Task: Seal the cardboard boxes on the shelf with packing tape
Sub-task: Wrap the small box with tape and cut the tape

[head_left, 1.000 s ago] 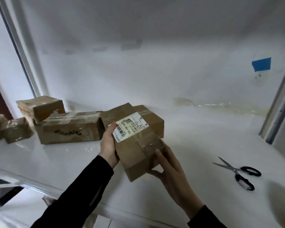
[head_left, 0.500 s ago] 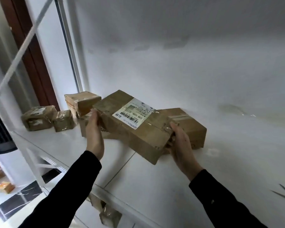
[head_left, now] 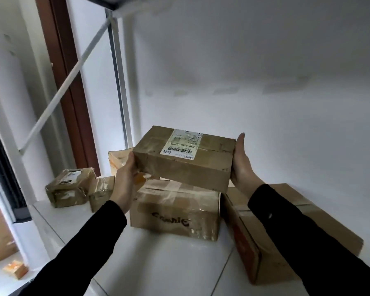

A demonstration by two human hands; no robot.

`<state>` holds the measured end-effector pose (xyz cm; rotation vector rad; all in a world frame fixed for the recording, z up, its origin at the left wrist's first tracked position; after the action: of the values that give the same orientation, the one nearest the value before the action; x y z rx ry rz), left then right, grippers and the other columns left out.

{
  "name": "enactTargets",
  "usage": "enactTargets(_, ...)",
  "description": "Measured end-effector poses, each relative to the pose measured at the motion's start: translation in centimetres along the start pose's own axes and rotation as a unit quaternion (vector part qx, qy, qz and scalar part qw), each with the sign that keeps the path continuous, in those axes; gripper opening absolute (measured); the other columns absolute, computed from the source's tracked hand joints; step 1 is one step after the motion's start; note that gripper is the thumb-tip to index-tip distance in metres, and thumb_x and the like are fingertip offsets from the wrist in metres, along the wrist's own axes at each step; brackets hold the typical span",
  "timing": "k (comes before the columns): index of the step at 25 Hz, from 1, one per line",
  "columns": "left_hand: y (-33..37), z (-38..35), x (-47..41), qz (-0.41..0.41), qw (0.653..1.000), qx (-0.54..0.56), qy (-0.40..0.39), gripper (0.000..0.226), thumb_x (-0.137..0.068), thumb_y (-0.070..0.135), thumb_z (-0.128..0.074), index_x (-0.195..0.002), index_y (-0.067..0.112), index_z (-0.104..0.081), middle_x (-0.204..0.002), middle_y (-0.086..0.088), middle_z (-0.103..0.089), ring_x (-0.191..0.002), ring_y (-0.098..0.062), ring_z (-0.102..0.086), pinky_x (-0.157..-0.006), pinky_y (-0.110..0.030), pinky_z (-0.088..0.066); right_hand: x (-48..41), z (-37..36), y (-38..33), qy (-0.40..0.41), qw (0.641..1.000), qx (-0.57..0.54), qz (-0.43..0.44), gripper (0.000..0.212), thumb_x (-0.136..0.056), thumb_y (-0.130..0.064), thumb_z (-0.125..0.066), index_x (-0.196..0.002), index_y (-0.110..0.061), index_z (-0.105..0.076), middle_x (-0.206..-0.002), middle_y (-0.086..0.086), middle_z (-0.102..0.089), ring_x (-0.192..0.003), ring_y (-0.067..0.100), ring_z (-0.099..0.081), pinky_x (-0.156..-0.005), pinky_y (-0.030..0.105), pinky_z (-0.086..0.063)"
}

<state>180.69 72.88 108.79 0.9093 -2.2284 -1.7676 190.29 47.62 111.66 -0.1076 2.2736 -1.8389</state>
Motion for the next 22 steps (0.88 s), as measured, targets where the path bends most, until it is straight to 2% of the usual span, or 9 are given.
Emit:
enactTargets(3, -2.6, 2.0, -3.3, 0.048, 0.999, 0.021, 0.001, 0.042, -0.095, 0.049, -0.039, -0.098, 0.018, -0.067, -0.085, 0.004, -0.074, -0.075, -0.007, -0.07, -0.095, -0.039, -0.046, -2.7, -1.7, 2.9, -0.009, 0.999, -0.022, -0.03, 0.071, -0.085, -0.074, -0.015, -0.091, -0.027, -0.067, -0.105, 0.002, -0.07, -0.106, 0.021, -0.063, -0.106, 0.039, -0.041)
enactTargets(6, -5.0, 3.7, -5.2, 0.076, 0.997, 0.028, -0.002, 0.05, -0.094, 0.051, -0.04, -0.12, 0.013, -0.06, -0.109, -0.004, -0.068, -0.086, -0.011, -0.069, -0.097, -0.041, -0.046, -4.0, -2.6, 5.9, -0.007, 0.998, -0.027, -0.06, 0.067, -0.088, -0.07, -0.013, -0.085, -0.028, -0.065, -0.09, -0.006, -0.067, -0.092, 0.013, -0.061, -0.1, 0.032, -0.041)
enactTargets(9, -6.8, 4.9, -5.9, 0.085, 0.996, 0.013, 0.013, 0.046, -0.095, 0.046, -0.039, -0.123, 0.013, -0.056, -0.096, 0.002, -0.072, -0.075, -0.006, -0.07, -0.085, -0.031, -0.049, -5.1, -2.6, 9.4, 0.012, 0.995, 0.018, -0.099, 0.069, -0.089, -0.068, -0.01, -0.092, -0.022, -0.061, -0.089, -0.004, -0.062, -0.082, 0.01, -0.055, -0.086, 0.025, -0.041)
enactTargets(11, -7.4, 5.1, -5.5, 0.077, 0.996, -0.036, 0.014, 0.031, -0.098, 0.042, -0.035, -0.108, 0.022, -0.057, -0.089, 0.007, -0.07, -0.079, -0.007, -0.066, -0.087, -0.03, -0.045, -5.7, -2.5, 10.9, 0.023, 0.991, 0.034, -0.125, 0.071, -0.089, -0.069, -0.01, -0.091, -0.021, -0.062, -0.072, -0.002, -0.062, -0.066, 0.01, -0.057, -0.067, 0.019, -0.047)
enactTargets(12, -7.5, 5.0, -5.3, 0.069, 0.996, -0.053, 0.01, 0.029, -0.099, 0.041, -0.034, -0.106, 0.025, -0.056, -0.093, 0.007, -0.067, -0.084, -0.009, -0.064, -0.091, -0.031, -0.044, -6.1, -2.5, 11.6, 0.024, 0.989, 0.034, -0.144, 0.074, -0.087, -0.072, -0.012, -0.095, -0.02, -0.065, -0.071, -0.001, -0.065, -0.067, 0.011, -0.062, -0.069, 0.021, -0.052)
enactTargets(13, -7.3, 5.0, -5.1, 0.064, 0.996, -0.063, 0.009, 0.029, -0.099, 0.041, -0.035, -0.109, 0.024, -0.055, -0.096, 0.007, -0.066, -0.088, -0.011, -0.062, -0.095, -0.033, -0.043, -6.2, -2.4, 12.2, 0.033, 0.986, 0.031, -0.161, 0.077, -0.084, -0.075, -0.016, -0.102, -0.019, -0.066, -0.082, 0.002, -0.068, -0.08, 0.015, -0.066, -0.082, 0.028, -0.054)
enactTargets(15, -7.0, 4.7, -4.6, 0.059, 0.995, -0.082, 0.008, 0.028, -0.098, 0.041, -0.036, -0.113, 0.025, -0.053, -0.101, 0.004, -0.063, -0.095, -0.018, -0.06, -0.101, -0.035, -0.04, -6.5, -2.2, 13.1, 0.055, 0.981, 0.038, -0.18, 0.083, -0.078, -0.081, -0.019, -0.117, -0.021, -0.061, -0.11, 0.007, -0.065, -0.107, 0.024, -0.059, -0.103, 0.041, -0.043)
enactTargets(19, -6.9, 4.4, -3.8, 0.043, 0.992, -0.116, 0.024, 0.032, -0.098, 0.04, -0.036, -0.119, 0.023, -0.053, -0.109, 0.001, -0.06, -0.101, -0.018, -0.055, -0.096, -0.03, -0.039, -9.9, -0.8, 18.0, 0.054, 0.977, 0.05, -0.2, 0.127, -0.03, -0.105, -0.028, -0.135, -0.037, -0.047, -0.149, 0.002, -0.039, -0.139, 0.023, -0.033, -0.115, 0.049, -0.022)
enactTargets(22, -7.4, 4.9, -3.7, 0.041, 0.986, -0.156, 0.039, 0.044, -0.097, 0.044, -0.036, -0.118, 0.013, -0.059, -0.107, -0.002, -0.062, -0.098, -0.017, -0.054, -0.088, -0.026, -0.037, -11.1, 0.1, 20.4, 0.039, 0.976, 0.074, -0.2, 0.139, -0.02, -0.106, -0.028, -0.139, -0.036, -0.04, -0.154, 0.001, -0.029, -0.144, 0.02, -0.02, -0.118, 0.05, -0.013)
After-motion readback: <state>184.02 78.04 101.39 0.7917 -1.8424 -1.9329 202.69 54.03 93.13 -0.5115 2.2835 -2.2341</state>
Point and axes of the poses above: each hand's wrist, its own x-axis away from the middle knuckle, its own z-axis out of the back of the hand, y = z × x, the point moved 6 cm from there along -x, towards the middle knuckle
